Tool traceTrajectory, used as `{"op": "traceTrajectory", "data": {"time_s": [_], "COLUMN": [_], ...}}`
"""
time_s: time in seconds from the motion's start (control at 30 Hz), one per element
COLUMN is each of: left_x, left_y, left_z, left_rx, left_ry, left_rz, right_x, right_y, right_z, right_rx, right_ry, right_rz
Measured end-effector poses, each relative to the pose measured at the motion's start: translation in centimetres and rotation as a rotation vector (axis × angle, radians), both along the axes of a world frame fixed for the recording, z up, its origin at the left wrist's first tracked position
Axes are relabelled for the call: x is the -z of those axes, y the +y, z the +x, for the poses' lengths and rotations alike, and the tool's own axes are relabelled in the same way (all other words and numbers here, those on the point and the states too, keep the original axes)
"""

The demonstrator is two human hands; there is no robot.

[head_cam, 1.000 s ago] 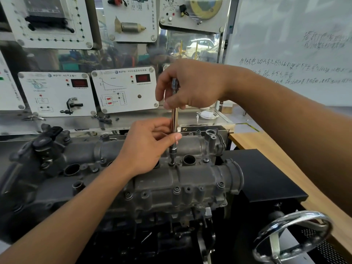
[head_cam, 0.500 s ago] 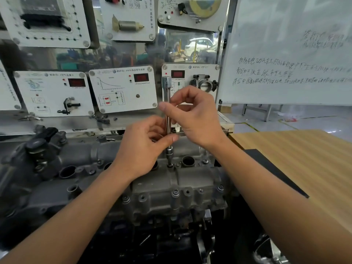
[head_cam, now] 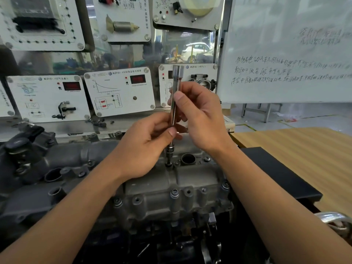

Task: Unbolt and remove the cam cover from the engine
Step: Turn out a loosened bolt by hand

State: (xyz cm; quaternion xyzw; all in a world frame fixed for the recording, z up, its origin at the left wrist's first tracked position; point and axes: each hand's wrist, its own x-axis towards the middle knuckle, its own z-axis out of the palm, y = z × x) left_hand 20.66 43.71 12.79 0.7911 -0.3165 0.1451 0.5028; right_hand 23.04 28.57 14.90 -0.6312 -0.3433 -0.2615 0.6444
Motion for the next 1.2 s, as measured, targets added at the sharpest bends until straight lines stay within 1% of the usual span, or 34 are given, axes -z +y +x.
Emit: {"op": "traceTrajectory", "data": {"time_s": [0.07,0.2,0.33,0.4,0.6,0.7,0.77,0.83,0.9,0.97,1.07,1.13,1.2], "left_x": [0.0,0.2,0.1,0.0,0.2,0.1,0.1,0.1,0.0,0.0,0.2,0.2,0.1], "left_y": [0.2,0.1,-0.2,-0.2,0.2,0.2,0.1,0.0,0.0,0.1,0.1,-0.1,-0.4], "left_z": [0.0,0.3,0.3,0.3,0.5,0.7,0.7,0.5,0.3,0.1,0.0,0.0,0.1], "left_rx": [-0.028,-0.172,-0.249,-0.263,-0.239,-0.225,-0.165,-0.088,-0.032,-0.012,-0.073,-0.131,-0.158], "left_ry": [-0.037,-0.166,-0.234,-0.217,-0.05,0.018,0.08,0.124,0.156,0.147,0.053,0.004,-0.022], "left_rz": [0.012,-0.025,-0.017,-0.021,-0.091,-0.107,-0.081,-0.049,-0.09,-0.115,-0.06,-0.02,-0.02], "right_x": [0.1,0.5,0.8,0.8,0.7,0.7,0.7,0.6,0.5,0.6,0.5,0.5,0.5], "right_y": [0.1,0.9,1.2,1.2,0.9,0.9,1.0,1.0,1.1,1.2,1.4,1.3,1.3], "right_z": [-0.1,0.2,0.4,0.4,0.5,0.6,0.6,0.4,0.1,-0.1,-0.7,-0.7,-0.7], "right_rx": [0.022,0.115,0.08,0.085,0.19,0.171,0.117,0.084,0.088,0.039,-0.032,0.013,0.052], "right_ry": [-0.04,-0.128,-0.119,-0.097,0.014,0.01,0.024,0.019,0.002,0.042,0.114,0.085,0.063], "right_rz": [-0.009,-0.024,0.018,0.048,0.137,0.136,0.132,0.064,-0.044,-0.073,-0.015,0.013,0.044]}}
